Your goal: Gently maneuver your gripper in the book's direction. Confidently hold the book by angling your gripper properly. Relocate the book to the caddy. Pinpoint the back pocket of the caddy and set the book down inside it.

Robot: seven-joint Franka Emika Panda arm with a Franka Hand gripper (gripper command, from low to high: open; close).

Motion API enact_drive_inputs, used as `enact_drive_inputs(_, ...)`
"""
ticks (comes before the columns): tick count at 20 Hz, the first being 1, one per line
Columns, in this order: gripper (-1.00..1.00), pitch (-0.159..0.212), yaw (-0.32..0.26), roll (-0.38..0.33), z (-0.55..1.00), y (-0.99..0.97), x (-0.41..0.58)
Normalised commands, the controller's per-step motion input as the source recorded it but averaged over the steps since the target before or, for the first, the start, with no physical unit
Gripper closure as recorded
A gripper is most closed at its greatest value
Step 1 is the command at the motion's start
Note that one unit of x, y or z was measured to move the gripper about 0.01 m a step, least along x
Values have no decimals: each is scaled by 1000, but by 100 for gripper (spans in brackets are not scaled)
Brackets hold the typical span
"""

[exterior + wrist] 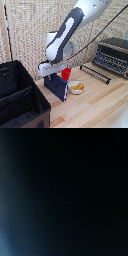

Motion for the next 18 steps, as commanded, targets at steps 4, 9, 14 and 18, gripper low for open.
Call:
enact_drive_inputs(4, 100, 37, -91, -8, 1000, 154, 164)
enact_drive_inputs(9, 100, 3, -157, -36, 1000, 225, 327)
enact_drive_inputs(14, 100, 4, -223, -74, 995, 158, 305)
enact_drive_inputs(18, 100, 16, -288, -51, 968, 0, 155)
